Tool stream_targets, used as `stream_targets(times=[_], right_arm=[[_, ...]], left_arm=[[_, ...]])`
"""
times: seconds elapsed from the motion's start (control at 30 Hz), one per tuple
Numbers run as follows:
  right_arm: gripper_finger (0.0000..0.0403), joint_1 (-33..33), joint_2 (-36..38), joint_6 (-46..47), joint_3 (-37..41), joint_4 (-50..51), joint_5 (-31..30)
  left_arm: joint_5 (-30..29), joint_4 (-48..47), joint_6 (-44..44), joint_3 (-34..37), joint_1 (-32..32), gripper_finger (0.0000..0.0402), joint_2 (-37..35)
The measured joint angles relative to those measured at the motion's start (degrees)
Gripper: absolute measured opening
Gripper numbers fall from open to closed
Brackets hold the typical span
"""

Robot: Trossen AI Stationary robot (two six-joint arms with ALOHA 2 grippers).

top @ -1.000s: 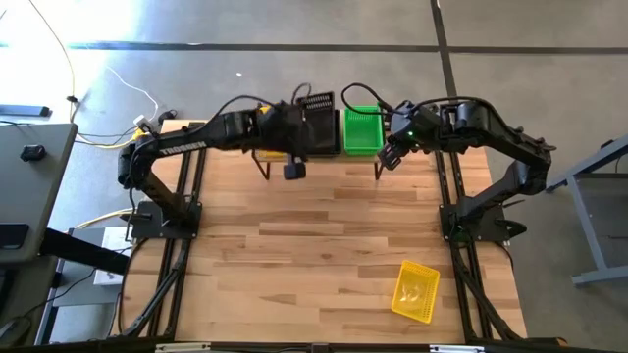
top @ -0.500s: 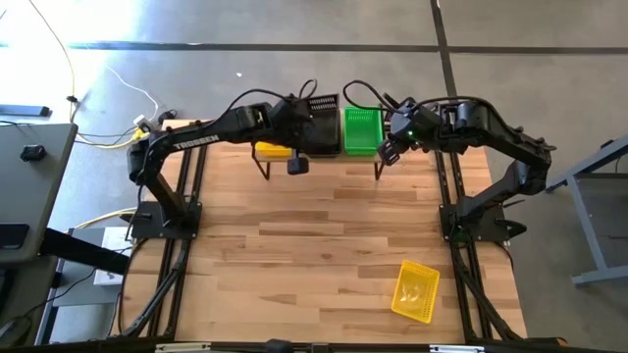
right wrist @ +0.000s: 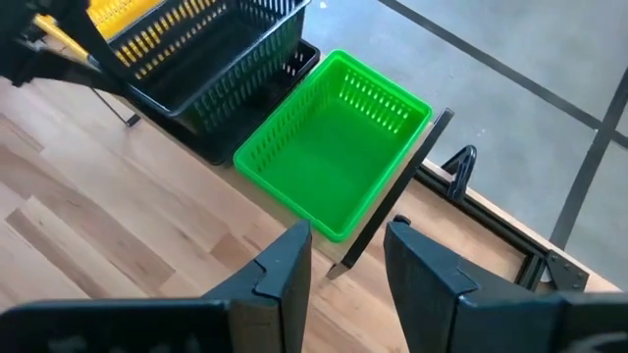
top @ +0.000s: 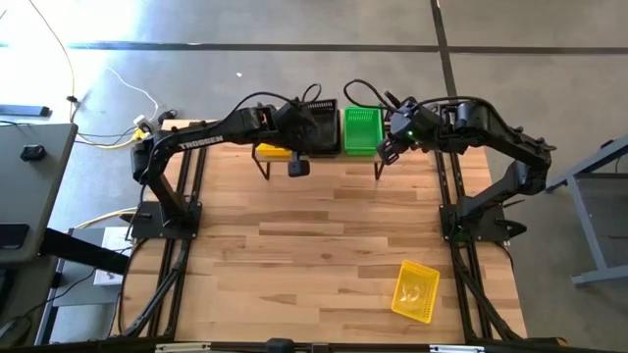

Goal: Stack baskets on shelf by color
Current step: Stack the black bin on the other stacked black bins on the shelf

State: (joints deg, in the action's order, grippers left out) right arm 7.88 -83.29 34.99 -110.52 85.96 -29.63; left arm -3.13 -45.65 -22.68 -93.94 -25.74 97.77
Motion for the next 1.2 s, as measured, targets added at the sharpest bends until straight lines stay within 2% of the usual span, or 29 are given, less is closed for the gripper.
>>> stream_targets(times=[0.33,0.6,1.03,1.2], right_arm=[[0.0117,0.00,-0.02,0.19,0.00,0.01,0.22],[0.0117,0.00,-0.02,0.80,0.00,0.04,1.22],[0.0117,-0.56,-0.02,1.63,0.00,0.06,3.74],[0.0117,-3.27,-0.02,2.65,0.00,0.07,6.60]], left_arm=[[-1.78,0.00,0.15,0.01,-0.14,0.0002,0.24],[-2.17,2.06,1.72,0.01,-0.13,0.0023,0.24],[-2.21,3.04,2.99,0.00,-0.11,0.0118,0.24],[-1.81,3.06,4.51,0.01,0.26,0.0145,0.15]])
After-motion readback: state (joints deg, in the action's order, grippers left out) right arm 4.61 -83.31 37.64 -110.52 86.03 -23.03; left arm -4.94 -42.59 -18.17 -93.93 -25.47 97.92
